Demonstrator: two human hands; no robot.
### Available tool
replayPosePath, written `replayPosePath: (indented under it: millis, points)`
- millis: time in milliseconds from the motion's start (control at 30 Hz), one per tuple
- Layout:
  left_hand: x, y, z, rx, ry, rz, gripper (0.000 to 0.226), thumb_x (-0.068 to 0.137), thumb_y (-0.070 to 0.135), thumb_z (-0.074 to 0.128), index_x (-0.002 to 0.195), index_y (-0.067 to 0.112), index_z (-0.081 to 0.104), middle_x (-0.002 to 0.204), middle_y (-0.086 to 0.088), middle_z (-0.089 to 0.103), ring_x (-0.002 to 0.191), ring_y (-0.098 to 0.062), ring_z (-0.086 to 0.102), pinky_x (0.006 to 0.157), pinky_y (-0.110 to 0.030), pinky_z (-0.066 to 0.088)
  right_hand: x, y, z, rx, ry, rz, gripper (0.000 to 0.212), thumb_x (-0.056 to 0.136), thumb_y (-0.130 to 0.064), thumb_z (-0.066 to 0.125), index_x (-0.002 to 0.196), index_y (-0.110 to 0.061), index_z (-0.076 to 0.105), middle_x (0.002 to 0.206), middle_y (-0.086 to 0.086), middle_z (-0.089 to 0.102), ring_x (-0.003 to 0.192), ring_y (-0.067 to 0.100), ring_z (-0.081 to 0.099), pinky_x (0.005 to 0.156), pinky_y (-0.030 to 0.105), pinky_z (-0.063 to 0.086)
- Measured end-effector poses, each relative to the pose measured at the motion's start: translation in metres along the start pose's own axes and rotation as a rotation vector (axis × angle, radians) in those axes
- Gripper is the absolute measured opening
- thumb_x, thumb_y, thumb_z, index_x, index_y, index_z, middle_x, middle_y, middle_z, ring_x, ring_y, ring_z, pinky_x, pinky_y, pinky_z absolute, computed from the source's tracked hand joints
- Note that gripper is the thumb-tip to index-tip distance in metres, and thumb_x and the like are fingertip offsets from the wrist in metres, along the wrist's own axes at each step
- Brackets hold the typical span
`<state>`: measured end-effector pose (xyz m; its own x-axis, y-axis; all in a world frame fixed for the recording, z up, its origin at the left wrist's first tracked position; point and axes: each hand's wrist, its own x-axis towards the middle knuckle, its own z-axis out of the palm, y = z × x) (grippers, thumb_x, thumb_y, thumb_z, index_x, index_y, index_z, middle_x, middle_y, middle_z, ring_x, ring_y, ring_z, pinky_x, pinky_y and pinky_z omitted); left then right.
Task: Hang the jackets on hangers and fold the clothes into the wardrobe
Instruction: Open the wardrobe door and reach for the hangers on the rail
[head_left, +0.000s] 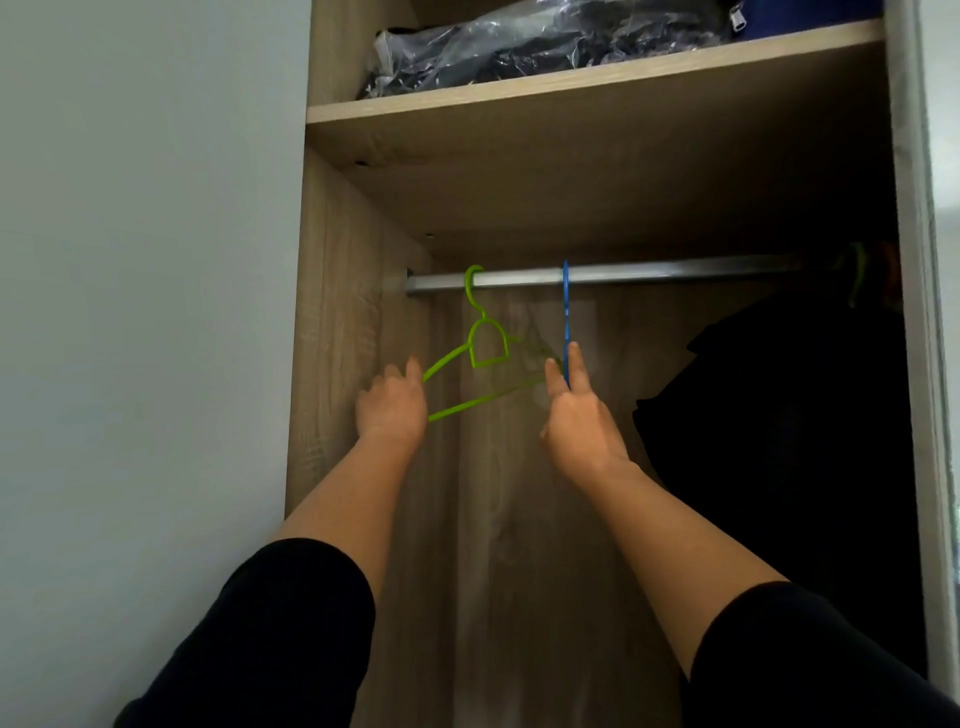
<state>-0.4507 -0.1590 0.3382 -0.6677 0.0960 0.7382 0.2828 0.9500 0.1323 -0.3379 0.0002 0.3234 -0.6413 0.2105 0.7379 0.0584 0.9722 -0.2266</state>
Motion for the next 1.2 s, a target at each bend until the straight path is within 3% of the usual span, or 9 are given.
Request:
replayPosePath:
  millis: [167,567,633,700,800,1033,1200]
  points:
    - [-0.005,0.009,-0.001,-0.153,0.04,0.032,0.034,0.101,0.02,0.034,0.121,-0.002,0.051,0.122,-0.022,0.051,0.113,-0.041,0.054,0.091,-0.044,0.044,-0.003,0.001,-0.003,-0.008,-0.002,-0.004,0.068,0.089,-0.001,0.045,0.149,-0.011,0.015,0.158,0.005,-0.013,0.126,0.033,0.046,0.095,0.032,0.041]
    - [-0.011,0.02,-0.024,-0.36,0.313,0.004,0.03,0.1,0.018,0.036,0.11,-0.005,0.053,0.115,-0.025,0.051,0.099,-0.046,0.056,0.082,-0.048,0.043,-0.001,0.005,-0.002,-0.003,-0.026,-0.027,0.065,0.09,-0.001,0.042,0.149,-0.007,0.015,0.159,0.005,-0.011,0.122,0.032,0.05,0.091,0.033,0.043]
    - [-0.015,0.018,-0.029,-0.354,0.331,0.009,0.03,0.1,0.019,0.036,0.109,-0.004,0.053,0.114,-0.025,0.051,0.097,-0.046,0.055,0.081,-0.047,0.042,-0.001,0.004,-0.002,-0.024,-0.016,-0.054,0.062,0.094,-0.011,0.04,0.149,-0.007,0.012,0.159,0.008,-0.009,0.132,0.029,0.04,0.099,0.033,0.038]
    - [-0.022,0.014,-0.035,-0.355,0.344,0.01,0.03,0.1,0.019,0.036,0.109,-0.005,0.053,0.112,-0.026,0.051,0.096,-0.046,0.055,0.079,-0.046,0.042,-0.001,0.002,-0.004,-0.063,0.024,-0.102,0.062,0.097,-0.023,0.038,0.15,-0.01,0.01,0.159,0.009,-0.006,0.144,0.027,0.018,0.113,0.036,0.022]
    - [-0.035,0.004,-0.051,-0.324,0.36,0.007,0.03,0.1,0.019,0.036,0.109,-0.004,0.053,0.11,-0.026,0.051,0.095,-0.046,0.054,0.079,-0.047,0.041,-0.003,-0.005,-0.015,-0.111,0.1,-0.17,0.064,0.096,-0.033,0.037,0.151,-0.015,0.008,0.159,0.008,-0.005,0.147,0.023,-0.005,0.117,0.047,0.0]
    - [-0.09,-0.026,-0.101,-0.23,0.474,0.011,0.038,0.098,0.016,0.041,0.134,0.011,0.049,0.101,-0.028,0.053,0.09,-0.044,0.054,0.081,-0.044,0.043,-0.026,-0.038,-0.047,-0.026,0.218,-0.394,0.065,0.095,-0.031,0.036,0.151,-0.013,0.008,0.159,0.004,-0.004,0.146,0.018,-0.01,0.116,0.047,-0.008]
    - [-0.155,-0.052,-0.155,-0.121,0.519,-0.019,0.034,0.096,0.014,0.046,0.128,0.017,0.056,0.086,-0.022,0.053,0.078,-0.038,0.053,0.072,-0.036,0.041,-0.058,-0.069,-0.059,0.162,0.171,-0.489,0.064,0.096,-0.026,0.035,0.15,-0.01,0.007,0.159,0.005,-0.002,0.147,0.019,-0.008,0.118,0.042,-0.004]
